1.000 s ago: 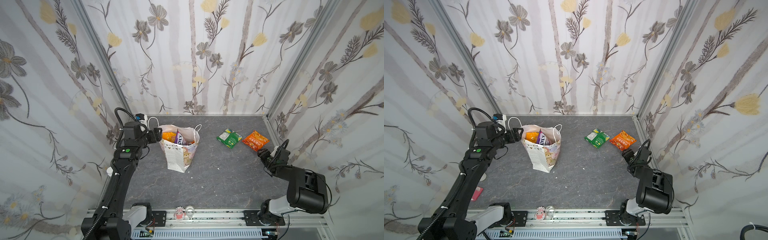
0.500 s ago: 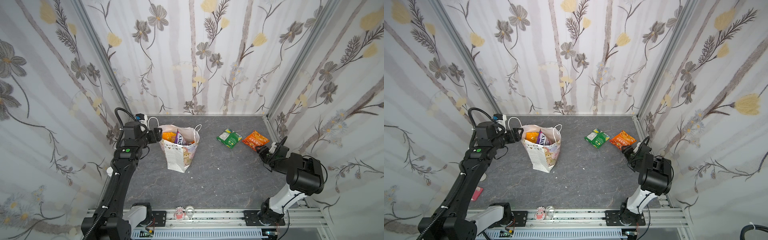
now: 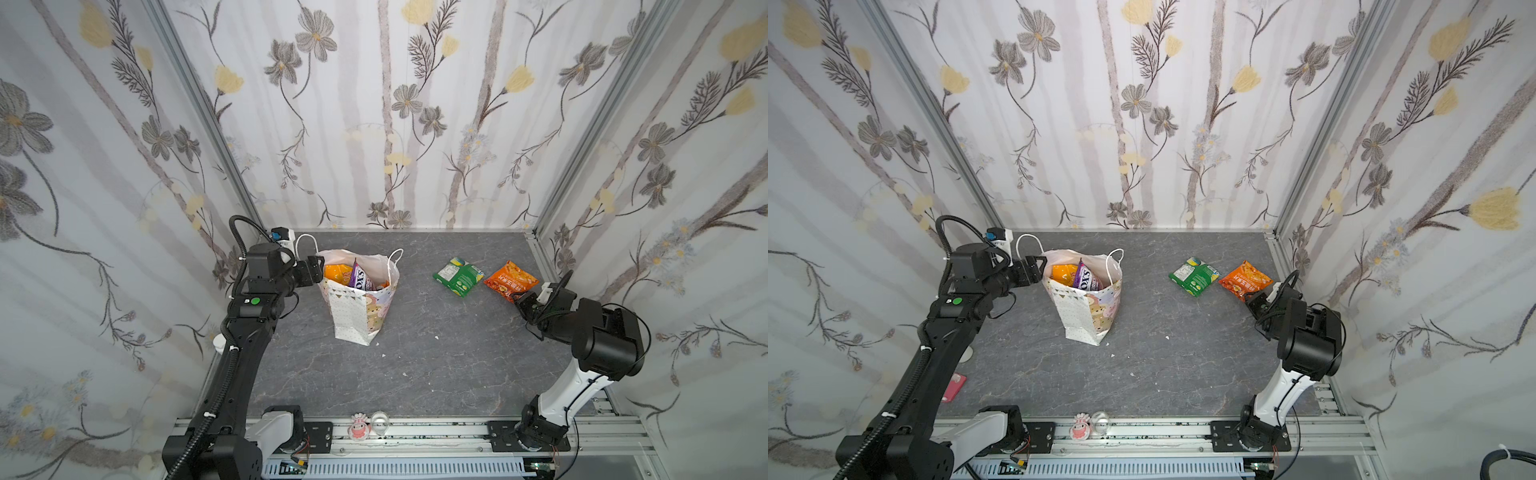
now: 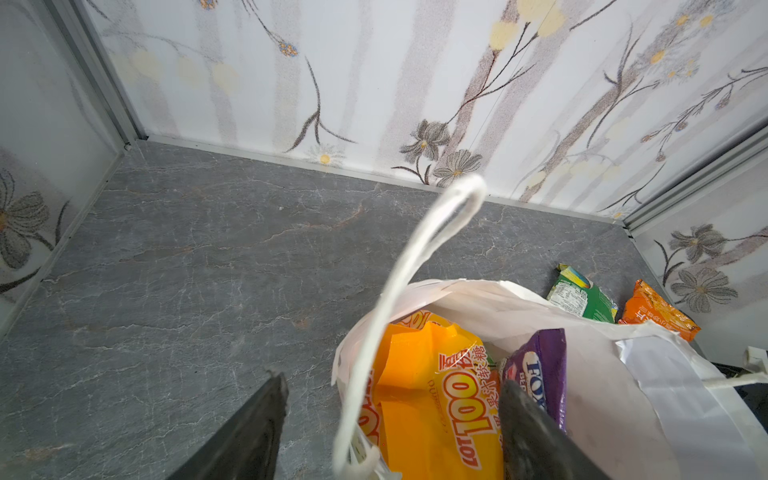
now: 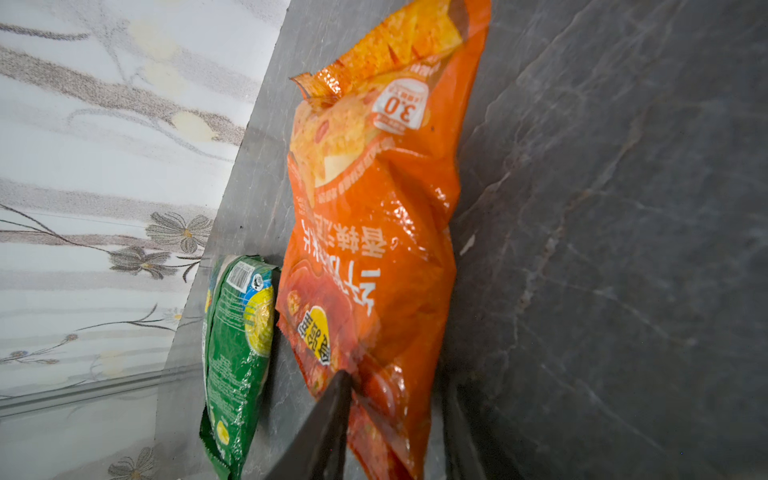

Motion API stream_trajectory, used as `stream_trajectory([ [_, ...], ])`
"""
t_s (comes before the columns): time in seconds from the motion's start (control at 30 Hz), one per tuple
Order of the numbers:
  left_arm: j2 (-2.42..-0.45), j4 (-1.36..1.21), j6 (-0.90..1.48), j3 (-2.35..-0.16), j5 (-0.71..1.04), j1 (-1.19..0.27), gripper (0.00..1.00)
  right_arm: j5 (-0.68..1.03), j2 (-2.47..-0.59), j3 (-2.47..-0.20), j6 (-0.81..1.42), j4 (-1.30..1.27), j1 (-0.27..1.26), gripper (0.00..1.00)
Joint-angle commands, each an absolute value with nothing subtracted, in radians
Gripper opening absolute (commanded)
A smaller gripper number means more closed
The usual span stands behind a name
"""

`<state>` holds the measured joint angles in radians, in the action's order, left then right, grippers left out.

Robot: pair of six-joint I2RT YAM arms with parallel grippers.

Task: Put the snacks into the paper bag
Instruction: 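Grasp the orange chip bag's top edge with the right gripper, then lift the orange chip bag and carry it over the paper bag with the right gripper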

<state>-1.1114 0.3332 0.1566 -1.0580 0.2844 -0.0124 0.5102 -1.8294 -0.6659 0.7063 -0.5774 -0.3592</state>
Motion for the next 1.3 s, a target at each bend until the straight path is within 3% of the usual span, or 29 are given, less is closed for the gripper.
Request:
stream_trajectory([
  [0.0,-1.108,0.31,0.147,-1.058,0.283,-0.012,0.8,0.48,-1.849,-0.678,0.706,-0.533,-0.358,0.34],
  [0.17,-1.108,0.311,0.146,-1.059,0.279,-0.012,0.8,0.479,-1.87,-0.697,0.709,-0.531,-0.36,0.18],
  [0.27,-1.108,0.31,0.147,-1.058,0.279,-0.012,0.8,0.479,-1.869,-0.706,0.708,-0.523,-0.362,0.0],
  [0.7,-1.104,0.308,0.148,-1.058,0.274,-0.014,0.8,0.5,-1.655,-0.632,0.673,-0.434,-0.334,0.0],
  [1.27,-1.097,0.304,0.147,-1.056,0.277,-0.014,0.8,0.321,-1.257,-0.904,0.424,0.134,-0.075,0.0],
])
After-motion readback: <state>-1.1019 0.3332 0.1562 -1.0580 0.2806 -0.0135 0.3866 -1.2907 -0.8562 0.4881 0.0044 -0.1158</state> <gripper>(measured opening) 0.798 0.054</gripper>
